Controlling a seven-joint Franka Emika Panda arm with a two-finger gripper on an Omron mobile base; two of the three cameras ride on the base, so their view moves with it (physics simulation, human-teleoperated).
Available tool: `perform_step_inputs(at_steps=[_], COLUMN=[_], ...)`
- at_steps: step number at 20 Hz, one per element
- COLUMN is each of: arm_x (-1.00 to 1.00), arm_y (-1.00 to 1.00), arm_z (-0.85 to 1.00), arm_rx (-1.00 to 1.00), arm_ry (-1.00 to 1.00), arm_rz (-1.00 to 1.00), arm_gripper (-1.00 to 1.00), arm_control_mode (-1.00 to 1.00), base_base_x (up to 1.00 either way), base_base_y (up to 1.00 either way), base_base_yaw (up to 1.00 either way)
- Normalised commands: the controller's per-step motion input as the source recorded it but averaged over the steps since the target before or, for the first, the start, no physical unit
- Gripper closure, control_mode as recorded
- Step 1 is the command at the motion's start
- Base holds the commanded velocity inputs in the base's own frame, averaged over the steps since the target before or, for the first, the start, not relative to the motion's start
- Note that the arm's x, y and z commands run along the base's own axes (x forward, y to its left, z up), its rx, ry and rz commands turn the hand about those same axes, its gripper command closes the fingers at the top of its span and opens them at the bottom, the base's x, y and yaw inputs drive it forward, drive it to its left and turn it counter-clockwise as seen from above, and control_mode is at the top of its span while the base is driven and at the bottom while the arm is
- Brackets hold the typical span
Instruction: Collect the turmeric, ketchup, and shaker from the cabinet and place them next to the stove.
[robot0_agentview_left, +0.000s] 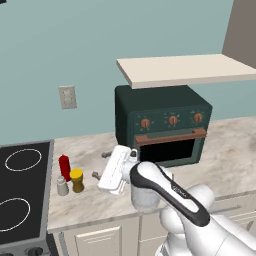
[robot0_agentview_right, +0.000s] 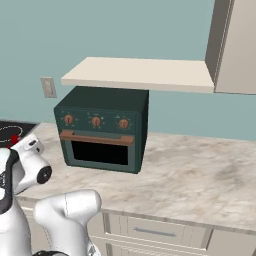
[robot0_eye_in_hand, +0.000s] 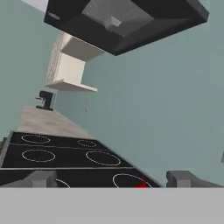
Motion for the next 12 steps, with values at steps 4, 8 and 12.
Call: perform_step_inputs(at_steps=[4, 8, 12], arm_x=[-0.36, -0.3, -0.25], arm_y=[-0.14, -0.18, -0.19], arm_z=[0.98, 1.0, 1.0], arm_rx=[0.0, 0.0, 0.0], arm_ry=[0.0, 0.0, 0.0], arm_rz=[-0.2, -0.19, -0.18], arm_gripper=[-1.0, -1.0, -1.0], arm_control_mode=[-1.0, -1.0, -1.0], base_base_x=[0.0, 0.0, 0.0], base_base_y=[0.0, 0.0, 0.0], base_base_yaw=[0.0, 0.0, 0.0])
